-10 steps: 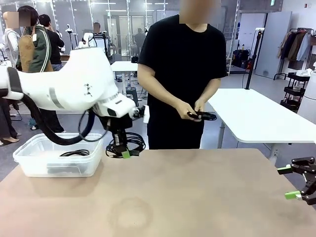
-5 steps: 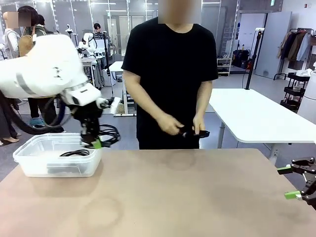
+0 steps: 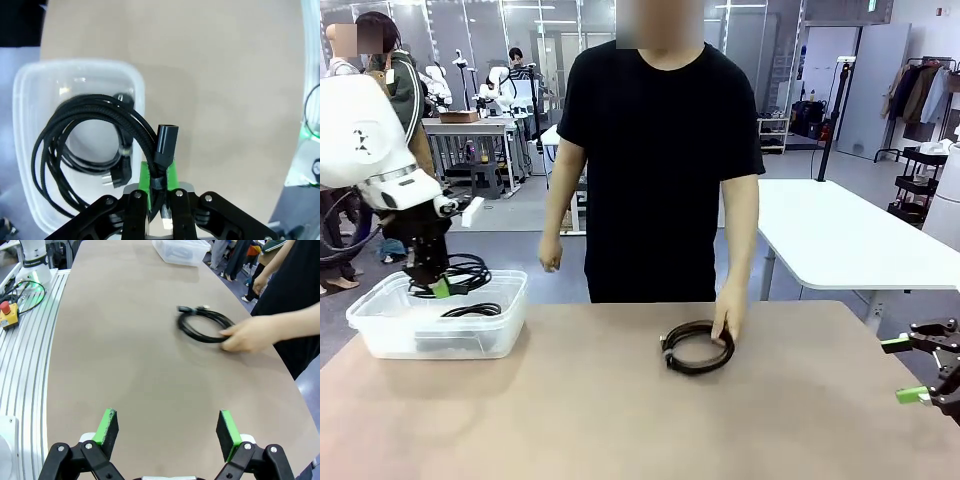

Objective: Organize and store the cables.
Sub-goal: Place the USB Extension Cable into the Organizing box.

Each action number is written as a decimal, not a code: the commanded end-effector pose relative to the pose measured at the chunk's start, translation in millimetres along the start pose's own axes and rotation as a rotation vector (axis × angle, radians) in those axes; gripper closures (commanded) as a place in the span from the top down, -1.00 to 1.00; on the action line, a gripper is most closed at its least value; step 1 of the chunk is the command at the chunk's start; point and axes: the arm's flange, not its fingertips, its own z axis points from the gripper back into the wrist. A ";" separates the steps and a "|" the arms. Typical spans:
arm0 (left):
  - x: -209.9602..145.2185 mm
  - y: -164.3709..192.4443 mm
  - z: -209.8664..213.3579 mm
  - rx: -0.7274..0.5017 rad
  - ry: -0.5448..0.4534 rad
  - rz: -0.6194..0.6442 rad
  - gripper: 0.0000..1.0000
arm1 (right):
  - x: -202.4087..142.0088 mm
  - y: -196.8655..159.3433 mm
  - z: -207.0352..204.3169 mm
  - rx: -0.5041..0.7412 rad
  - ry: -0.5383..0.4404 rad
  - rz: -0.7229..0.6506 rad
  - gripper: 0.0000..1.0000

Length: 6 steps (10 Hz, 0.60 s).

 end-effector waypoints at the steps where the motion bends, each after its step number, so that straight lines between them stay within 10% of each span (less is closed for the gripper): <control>1: -20.3 32.6 -6.3 -0.058 -0.029 -0.010 -0.78 | 3.7 -0.7 -0.3 -0.012 -0.014 -0.013 1.00; 6: -55.9 73.4 -33.1 -0.050 -0.022 0.003 -0.78 | 3.7 -0.7 -0.3 -0.012 -0.014 -0.013 1.00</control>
